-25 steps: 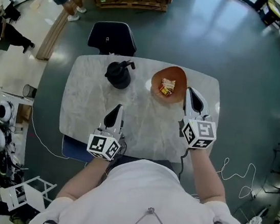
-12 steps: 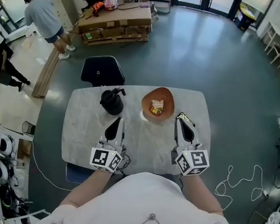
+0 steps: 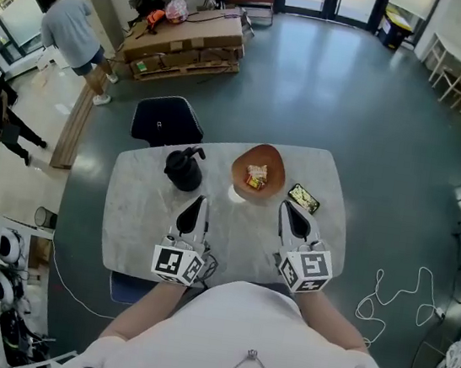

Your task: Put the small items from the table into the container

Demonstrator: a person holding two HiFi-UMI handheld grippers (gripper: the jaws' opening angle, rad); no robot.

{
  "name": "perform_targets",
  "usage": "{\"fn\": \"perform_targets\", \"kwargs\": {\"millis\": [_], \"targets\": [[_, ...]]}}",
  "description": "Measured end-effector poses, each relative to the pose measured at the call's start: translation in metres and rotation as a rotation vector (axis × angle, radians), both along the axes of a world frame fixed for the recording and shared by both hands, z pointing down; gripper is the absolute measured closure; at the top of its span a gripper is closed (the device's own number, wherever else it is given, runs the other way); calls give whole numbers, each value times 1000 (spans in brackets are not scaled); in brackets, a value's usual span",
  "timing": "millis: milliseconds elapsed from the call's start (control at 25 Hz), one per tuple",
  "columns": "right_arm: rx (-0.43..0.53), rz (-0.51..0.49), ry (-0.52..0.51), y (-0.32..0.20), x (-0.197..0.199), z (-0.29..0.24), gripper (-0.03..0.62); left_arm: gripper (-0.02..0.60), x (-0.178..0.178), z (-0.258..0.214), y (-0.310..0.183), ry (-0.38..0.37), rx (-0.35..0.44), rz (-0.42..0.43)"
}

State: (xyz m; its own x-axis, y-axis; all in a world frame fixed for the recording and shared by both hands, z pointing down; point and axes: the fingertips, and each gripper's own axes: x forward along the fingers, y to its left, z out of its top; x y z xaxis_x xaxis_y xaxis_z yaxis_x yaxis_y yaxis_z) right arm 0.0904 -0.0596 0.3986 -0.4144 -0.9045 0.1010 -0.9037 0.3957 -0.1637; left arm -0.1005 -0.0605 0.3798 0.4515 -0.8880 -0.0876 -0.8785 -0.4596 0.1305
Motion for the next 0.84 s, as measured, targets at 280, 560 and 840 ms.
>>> {"fn": "perform_targets", "kwargs": {"millis": [280,560,840], "targets": [[3,-7,9,-5,-5,-3,569,578,-7,1,-1,-17,9,-3],[15,-23,29,-4,-6,-2,569,578,-8,-1,2,-46,37,-2],[70,-38,47,-5,-4,-17,569,578,-4,-2,2,-33,44,17]]}}
